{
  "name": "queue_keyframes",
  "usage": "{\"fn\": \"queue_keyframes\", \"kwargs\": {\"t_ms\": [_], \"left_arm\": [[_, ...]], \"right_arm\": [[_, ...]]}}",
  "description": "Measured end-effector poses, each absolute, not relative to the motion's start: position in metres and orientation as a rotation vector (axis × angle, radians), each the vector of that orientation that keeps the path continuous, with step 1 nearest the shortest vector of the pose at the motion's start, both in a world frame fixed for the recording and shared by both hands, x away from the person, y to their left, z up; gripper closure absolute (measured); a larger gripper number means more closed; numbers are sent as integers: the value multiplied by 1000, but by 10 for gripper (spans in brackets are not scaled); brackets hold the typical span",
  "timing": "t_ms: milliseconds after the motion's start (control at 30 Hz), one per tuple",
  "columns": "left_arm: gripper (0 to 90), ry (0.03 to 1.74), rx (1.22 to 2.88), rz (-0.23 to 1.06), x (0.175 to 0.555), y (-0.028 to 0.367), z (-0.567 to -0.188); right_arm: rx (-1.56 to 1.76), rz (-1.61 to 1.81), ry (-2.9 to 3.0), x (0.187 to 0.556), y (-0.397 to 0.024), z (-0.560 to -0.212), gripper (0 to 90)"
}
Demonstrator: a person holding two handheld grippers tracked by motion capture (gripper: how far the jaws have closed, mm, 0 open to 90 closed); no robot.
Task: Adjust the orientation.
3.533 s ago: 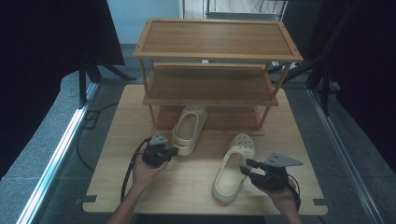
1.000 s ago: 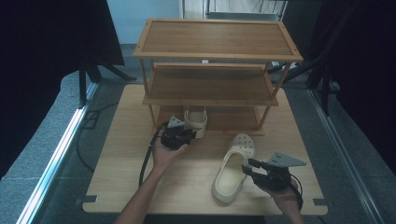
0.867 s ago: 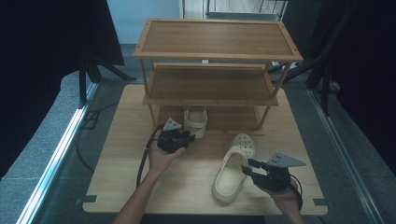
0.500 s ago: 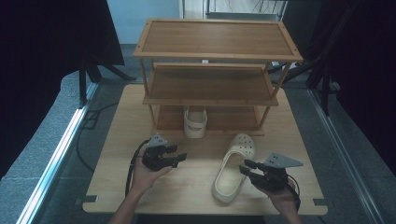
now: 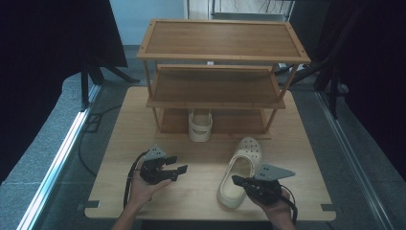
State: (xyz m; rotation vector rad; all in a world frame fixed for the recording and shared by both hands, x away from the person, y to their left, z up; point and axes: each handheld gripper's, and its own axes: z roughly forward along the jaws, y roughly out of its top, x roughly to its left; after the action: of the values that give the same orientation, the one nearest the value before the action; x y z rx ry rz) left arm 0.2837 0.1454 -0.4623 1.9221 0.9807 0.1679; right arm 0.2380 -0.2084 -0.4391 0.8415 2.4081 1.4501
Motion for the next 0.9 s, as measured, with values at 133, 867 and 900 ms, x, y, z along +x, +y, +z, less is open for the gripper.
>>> {"fn": "queue_keyframes", "kwargs": {"t_ms": [133,867,900], "left_arm": [[396,979,1933,164,284,144,-465],[394,984,1932,155,285,146,-464],[394,984,1933,156,285,146,-464]], "right_arm": [[801,1408,2476,229,-186,-447,900],[996,1162,2533,197,-205,-476,900],[1030,1166,2517,194,-216,-477,900]]}}
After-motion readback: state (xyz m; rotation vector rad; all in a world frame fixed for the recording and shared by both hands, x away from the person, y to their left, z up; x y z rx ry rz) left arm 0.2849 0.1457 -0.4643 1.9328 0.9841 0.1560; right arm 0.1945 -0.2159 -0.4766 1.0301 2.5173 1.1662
